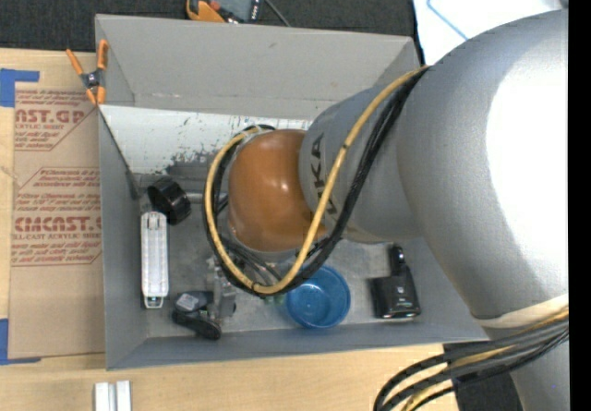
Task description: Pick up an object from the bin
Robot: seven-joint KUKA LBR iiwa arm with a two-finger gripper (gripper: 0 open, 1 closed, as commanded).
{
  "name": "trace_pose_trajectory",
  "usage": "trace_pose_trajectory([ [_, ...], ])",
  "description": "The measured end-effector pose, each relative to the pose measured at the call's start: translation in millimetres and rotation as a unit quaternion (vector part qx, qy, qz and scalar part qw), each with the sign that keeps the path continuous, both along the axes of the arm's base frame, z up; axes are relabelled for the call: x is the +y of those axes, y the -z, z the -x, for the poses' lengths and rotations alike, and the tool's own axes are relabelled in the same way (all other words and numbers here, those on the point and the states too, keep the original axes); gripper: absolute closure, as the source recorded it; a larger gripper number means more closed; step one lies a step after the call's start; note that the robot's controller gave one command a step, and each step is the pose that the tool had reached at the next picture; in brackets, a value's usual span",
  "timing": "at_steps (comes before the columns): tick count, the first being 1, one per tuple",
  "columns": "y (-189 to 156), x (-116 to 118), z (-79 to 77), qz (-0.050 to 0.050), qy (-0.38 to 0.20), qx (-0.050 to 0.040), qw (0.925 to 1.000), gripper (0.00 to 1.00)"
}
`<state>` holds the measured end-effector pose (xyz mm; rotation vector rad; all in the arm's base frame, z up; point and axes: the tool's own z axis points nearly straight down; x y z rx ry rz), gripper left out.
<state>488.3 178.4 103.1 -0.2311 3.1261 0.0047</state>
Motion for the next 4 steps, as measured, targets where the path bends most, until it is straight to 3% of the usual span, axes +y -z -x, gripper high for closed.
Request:
trace_pose_trajectory([
  [1,0.0,0.0,0.0,0.000,0.000,0.0000,1.0000,1.00],
  [2,17.4,-6.8,-9.5,-0.003,-0.154,-0.0090,0.9881,1.00],
  [3,20.2,-8.6,-12.0,-0.004,-0.170,-0.0075,0.9854,1.00],
  [4,19.7,-7.8,-10.8,-0.004,-0.254,-0.0153,0.9672,1.00],
])
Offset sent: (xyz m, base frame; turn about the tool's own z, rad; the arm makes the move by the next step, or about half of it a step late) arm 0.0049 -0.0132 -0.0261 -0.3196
